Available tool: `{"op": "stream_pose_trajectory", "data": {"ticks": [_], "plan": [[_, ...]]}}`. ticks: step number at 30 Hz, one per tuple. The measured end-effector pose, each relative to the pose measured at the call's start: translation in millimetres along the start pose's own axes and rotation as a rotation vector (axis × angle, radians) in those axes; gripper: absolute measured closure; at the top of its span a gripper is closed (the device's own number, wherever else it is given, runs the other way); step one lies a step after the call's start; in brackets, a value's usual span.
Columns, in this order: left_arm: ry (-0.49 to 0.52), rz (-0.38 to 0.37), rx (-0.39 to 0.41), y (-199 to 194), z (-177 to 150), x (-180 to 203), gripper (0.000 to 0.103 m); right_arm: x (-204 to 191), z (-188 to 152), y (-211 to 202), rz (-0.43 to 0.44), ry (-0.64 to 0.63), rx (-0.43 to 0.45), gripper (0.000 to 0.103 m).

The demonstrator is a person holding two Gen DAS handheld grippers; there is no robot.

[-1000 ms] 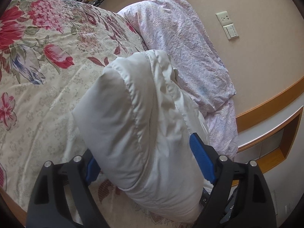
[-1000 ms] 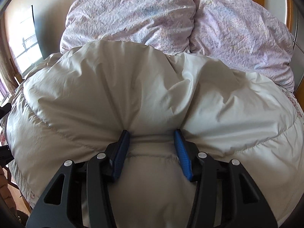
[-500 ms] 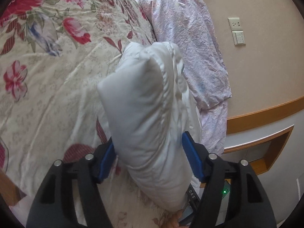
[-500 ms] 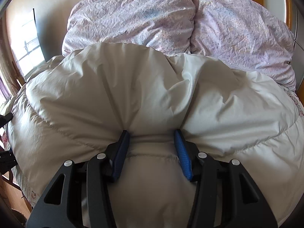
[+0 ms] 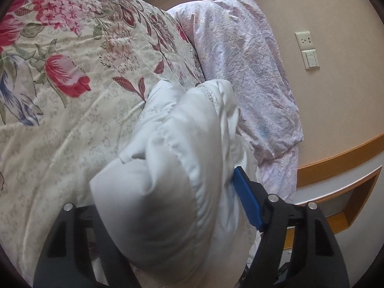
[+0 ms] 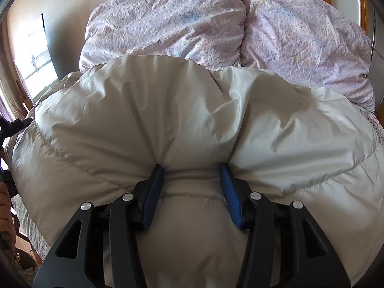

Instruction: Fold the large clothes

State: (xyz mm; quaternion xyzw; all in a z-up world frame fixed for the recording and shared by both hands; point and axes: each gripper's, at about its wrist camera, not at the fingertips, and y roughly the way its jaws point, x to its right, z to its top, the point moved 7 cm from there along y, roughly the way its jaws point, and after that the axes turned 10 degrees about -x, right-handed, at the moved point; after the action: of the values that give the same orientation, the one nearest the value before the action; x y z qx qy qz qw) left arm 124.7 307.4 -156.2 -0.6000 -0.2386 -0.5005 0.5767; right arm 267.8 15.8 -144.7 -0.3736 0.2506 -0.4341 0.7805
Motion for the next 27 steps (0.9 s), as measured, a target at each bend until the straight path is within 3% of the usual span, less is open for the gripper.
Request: {"op": "stream_pose_trajectory", "data": {"ticks": [6,14,17,27], "plan": [[0.029,0.046,-0.01,3,0,1,0.039,1,1,0,0.0,0.029,-0.02,0.051],[0.254,0.155,0.022,-9,-10,33,0.06,-3,1,-9,-0.045,0.088,-0.043,0.05],[0.326,0.163,0.037,-13,-14,54,0.062,-9,-2,-5,-0.105,0.027,-0.022,0.05],[0.687,0.18,0.093,-17,-61,160,0.062,-8,-2,3,-0.111,0.009,-0.031,0.049]]}}
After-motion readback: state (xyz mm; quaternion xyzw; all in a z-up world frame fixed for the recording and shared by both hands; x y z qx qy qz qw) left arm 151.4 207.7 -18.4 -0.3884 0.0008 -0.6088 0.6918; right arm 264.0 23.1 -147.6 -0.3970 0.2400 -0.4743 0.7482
